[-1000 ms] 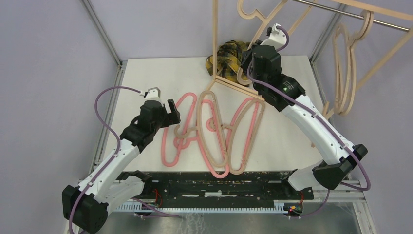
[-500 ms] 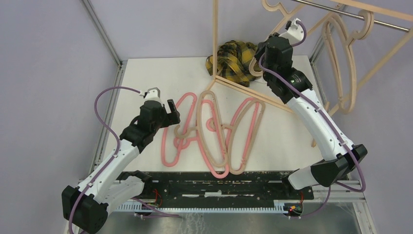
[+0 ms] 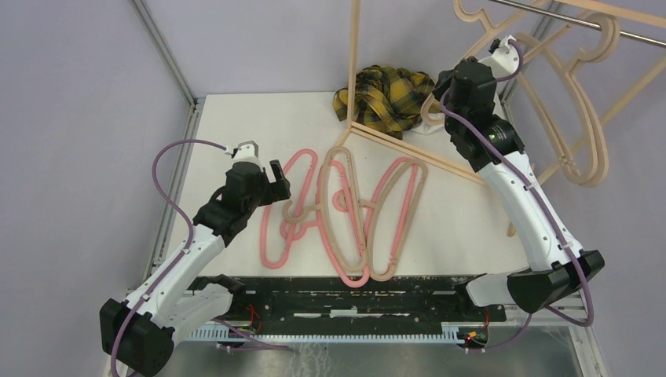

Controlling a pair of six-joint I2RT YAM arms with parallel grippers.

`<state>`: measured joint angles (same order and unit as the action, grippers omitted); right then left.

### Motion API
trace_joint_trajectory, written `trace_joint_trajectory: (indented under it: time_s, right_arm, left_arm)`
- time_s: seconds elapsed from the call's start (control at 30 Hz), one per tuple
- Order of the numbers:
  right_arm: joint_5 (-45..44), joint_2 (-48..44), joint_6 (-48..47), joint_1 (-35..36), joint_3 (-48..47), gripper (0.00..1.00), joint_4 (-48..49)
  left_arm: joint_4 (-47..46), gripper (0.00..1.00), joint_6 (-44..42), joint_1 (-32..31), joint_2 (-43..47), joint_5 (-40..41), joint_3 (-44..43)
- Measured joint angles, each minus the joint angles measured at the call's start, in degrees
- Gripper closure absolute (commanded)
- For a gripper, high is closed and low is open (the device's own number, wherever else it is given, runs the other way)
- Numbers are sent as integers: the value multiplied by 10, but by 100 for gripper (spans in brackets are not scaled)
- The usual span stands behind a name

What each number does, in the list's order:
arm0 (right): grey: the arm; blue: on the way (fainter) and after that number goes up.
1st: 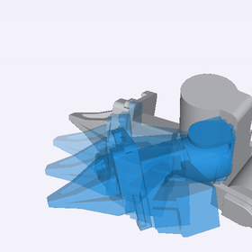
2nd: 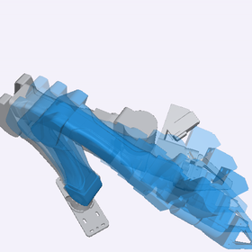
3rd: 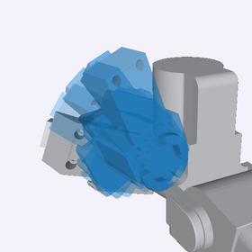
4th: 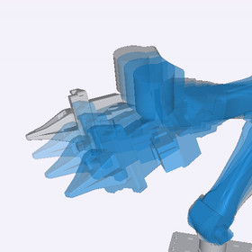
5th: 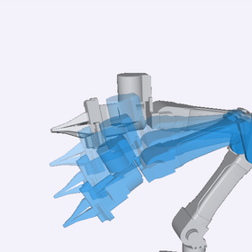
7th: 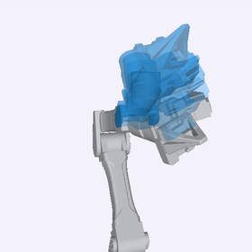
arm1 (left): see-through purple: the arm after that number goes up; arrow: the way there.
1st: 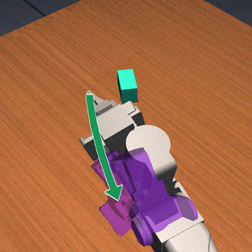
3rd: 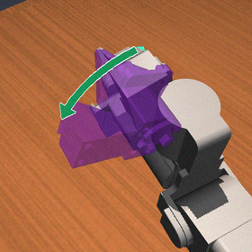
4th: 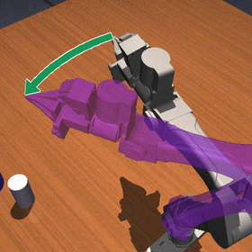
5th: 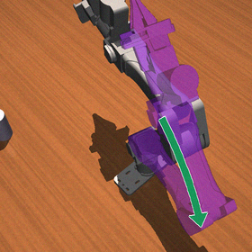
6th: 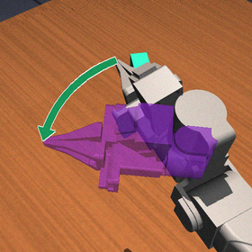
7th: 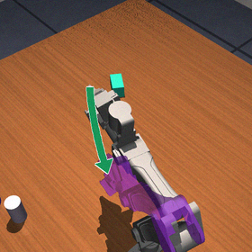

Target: Organize the hangers

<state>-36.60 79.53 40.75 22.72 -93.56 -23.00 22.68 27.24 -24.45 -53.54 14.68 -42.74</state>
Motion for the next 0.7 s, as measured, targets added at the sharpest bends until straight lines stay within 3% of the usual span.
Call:
trace_joint_trajectory:
  time_s: [0.07,0.2,0.33,0.43,0.7]
  right_arm:
    - [0,-12,2,-4,5,82,-9]
    - [2,-27,8,-8,10,40,-23]
    - [3,-31,10,-14,11,17,-34]
    - [19,-32,1,-15,11,9,-46]
    - [79,-66,-26,-15,13,5,-82]
  left_arm:
    - [0,1,0,0,0,0,0]
    - [0,1,0,0,0,0,0]
    - [0,1,0,0,0,0,0]
    - [0,1,0,0,0,0,0]
    - [0,1,0,0,0,0,0]
